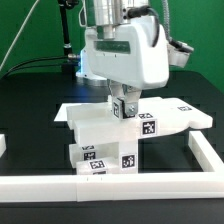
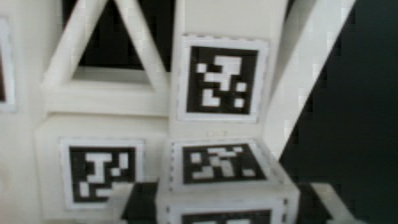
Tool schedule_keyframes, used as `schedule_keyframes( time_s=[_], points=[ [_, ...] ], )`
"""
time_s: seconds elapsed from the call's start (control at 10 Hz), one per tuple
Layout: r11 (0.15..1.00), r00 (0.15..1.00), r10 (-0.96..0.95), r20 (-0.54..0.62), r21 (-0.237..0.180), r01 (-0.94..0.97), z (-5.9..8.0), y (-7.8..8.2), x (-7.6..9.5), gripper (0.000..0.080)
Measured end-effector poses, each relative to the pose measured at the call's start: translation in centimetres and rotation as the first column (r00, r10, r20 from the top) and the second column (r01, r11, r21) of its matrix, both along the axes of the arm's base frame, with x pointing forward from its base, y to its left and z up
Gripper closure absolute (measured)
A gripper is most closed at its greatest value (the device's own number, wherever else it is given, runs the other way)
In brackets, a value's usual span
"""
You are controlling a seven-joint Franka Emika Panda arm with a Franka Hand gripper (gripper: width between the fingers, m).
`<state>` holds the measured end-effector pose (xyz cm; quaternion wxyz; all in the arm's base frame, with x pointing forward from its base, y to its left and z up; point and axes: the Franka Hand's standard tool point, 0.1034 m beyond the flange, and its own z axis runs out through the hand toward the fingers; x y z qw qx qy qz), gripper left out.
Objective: Assemble chair
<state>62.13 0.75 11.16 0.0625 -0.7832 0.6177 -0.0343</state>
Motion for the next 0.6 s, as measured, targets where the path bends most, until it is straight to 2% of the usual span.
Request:
schedule_keyframes(
  time_s=[0.4, 0.6],
  points=[
    [0.964, 0.965, -0.262, -0.019, 0.044, 0.263, -0.06, 0.2, 0.0, 0.0518],
    [0.963, 0.964, -0.266, -0.019, 0.047, 0.267, -0.07, 0.25, 0.0, 0.0508]
  ],
)
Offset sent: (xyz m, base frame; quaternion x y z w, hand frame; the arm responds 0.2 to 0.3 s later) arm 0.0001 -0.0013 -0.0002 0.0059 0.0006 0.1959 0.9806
